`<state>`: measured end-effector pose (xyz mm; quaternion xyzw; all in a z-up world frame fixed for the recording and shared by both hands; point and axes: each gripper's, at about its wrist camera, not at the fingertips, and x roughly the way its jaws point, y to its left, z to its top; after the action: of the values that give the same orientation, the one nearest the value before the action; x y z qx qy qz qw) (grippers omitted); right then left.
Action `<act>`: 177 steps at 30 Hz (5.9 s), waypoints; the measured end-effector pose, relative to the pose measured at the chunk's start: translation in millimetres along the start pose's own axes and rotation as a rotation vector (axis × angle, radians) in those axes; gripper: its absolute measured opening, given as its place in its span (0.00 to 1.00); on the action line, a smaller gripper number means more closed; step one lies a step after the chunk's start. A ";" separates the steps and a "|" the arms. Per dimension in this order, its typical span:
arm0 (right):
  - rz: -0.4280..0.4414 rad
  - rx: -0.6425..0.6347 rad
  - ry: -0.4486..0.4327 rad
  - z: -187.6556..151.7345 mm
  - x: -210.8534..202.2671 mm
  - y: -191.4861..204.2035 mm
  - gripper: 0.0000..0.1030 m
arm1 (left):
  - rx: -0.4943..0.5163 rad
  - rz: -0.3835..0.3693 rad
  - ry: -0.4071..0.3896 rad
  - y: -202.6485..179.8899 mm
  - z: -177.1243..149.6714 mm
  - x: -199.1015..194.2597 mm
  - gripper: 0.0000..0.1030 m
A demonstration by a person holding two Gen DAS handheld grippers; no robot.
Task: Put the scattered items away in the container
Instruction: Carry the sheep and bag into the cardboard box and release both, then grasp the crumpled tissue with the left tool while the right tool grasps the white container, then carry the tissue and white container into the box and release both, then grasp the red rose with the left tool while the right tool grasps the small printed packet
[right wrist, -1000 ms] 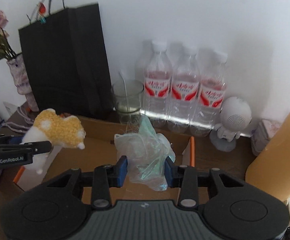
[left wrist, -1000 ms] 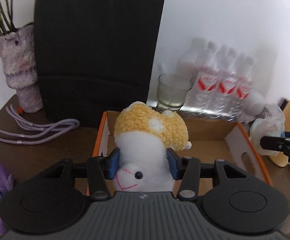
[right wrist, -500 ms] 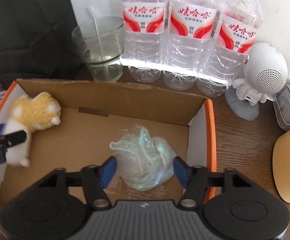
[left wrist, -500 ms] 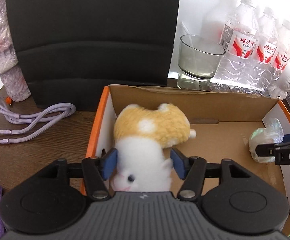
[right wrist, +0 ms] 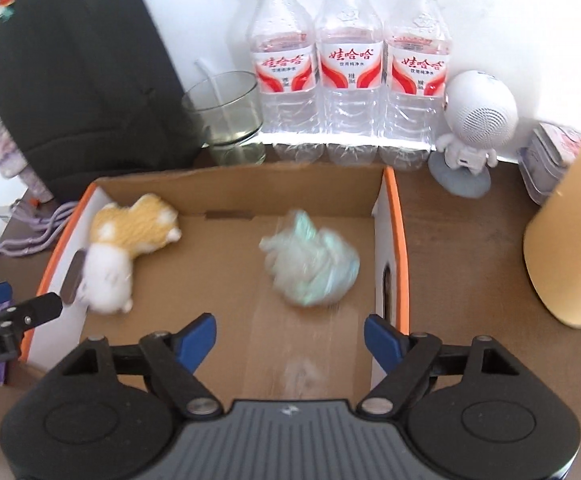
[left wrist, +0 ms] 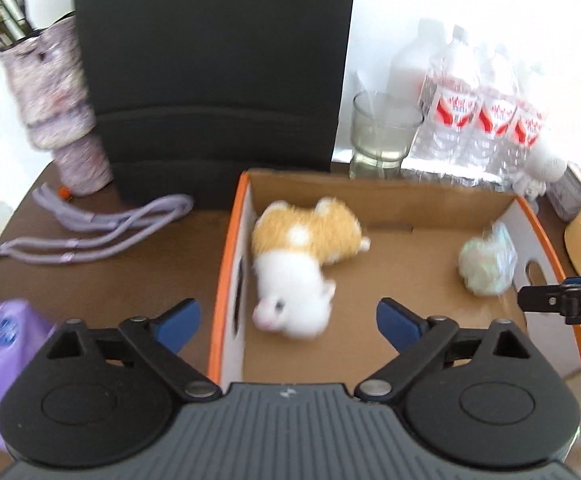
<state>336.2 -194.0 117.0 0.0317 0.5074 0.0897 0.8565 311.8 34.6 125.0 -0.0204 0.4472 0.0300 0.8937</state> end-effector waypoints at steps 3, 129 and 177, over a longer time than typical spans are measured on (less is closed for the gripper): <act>-0.008 -0.027 -0.077 -27.9 -21.8 11.5 0.78 | -0.013 0.008 -0.108 3.8 -22.2 -30.5 1.00; -0.026 0.011 -0.201 -2.7 46.4 -6.9 0.90 | 0.194 -0.067 -0.116 -36.4 -4.3 88.1 0.86; -0.052 -0.078 -0.802 -331.7 -134.2 21.7 1.00 | 0.085 0.003 -0.663 -7.9 -326.8 -175.1 1.00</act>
<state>-19.6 -209.8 75.8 0.0187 0.1298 0.0677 0.9891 -53.2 -0.1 69.5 0.0285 0.1330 0.0178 0.9906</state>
